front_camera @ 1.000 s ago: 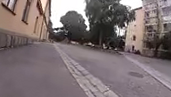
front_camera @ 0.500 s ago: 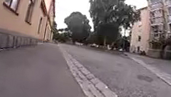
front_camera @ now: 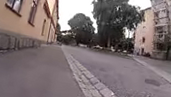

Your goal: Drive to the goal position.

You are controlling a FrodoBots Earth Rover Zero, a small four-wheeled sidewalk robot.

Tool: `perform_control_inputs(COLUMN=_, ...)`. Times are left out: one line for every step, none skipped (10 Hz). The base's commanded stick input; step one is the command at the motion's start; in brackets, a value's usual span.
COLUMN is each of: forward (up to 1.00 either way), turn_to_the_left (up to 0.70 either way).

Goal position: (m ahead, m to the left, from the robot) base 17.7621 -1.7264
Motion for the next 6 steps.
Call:
perform_control_inputs(forward=0.45, turn_to_the_left=0.27)
perform_control_inputs(forward=0.45, turn_to_the_left=0.27)
perform_control_inputs(forward=0.45, turn_to_the_left=0.27)
perform_control_inputs(forward=0.45, turn_to_the_left=0.27)
perform_control_inputs(forward=0.45, turn_to_the_left=0.27)
perform_control_inputs(forward=0.45, turn_to_the_left=0.27)
